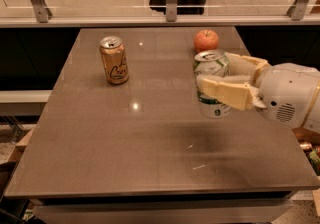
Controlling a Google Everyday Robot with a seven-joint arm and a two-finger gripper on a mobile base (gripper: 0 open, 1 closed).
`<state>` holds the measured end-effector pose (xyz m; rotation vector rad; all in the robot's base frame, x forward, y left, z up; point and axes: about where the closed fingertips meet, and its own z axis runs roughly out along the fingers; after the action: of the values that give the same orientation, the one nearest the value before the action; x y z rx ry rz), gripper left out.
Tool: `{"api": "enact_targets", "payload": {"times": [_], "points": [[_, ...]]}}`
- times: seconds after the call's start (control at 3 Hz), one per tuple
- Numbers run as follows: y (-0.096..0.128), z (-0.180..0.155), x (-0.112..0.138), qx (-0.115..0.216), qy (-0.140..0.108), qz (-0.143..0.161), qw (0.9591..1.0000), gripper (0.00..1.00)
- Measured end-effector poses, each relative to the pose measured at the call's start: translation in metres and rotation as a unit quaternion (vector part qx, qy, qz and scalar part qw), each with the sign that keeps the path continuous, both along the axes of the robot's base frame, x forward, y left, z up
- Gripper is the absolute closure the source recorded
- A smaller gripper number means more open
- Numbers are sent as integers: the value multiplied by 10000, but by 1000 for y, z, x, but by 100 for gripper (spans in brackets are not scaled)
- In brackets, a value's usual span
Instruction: Place 7up can upright
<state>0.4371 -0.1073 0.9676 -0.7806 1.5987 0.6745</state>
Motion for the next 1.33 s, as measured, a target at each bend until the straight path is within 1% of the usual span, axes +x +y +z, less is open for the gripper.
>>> {"api": "enact_targets", "payload": {"times": [0.33, 0.67, 1.0, 1.33], "points": [[20, 35, -14, 786, -742, 432, 9932, 100], [55, 59, -25, 1014, -1559, 866, 9787, 100], [81, 62, -21, 1050, -1962, 953, 9702, 100], [98, 53, -8, 835, -1956, 740, 9743, 100]]}}
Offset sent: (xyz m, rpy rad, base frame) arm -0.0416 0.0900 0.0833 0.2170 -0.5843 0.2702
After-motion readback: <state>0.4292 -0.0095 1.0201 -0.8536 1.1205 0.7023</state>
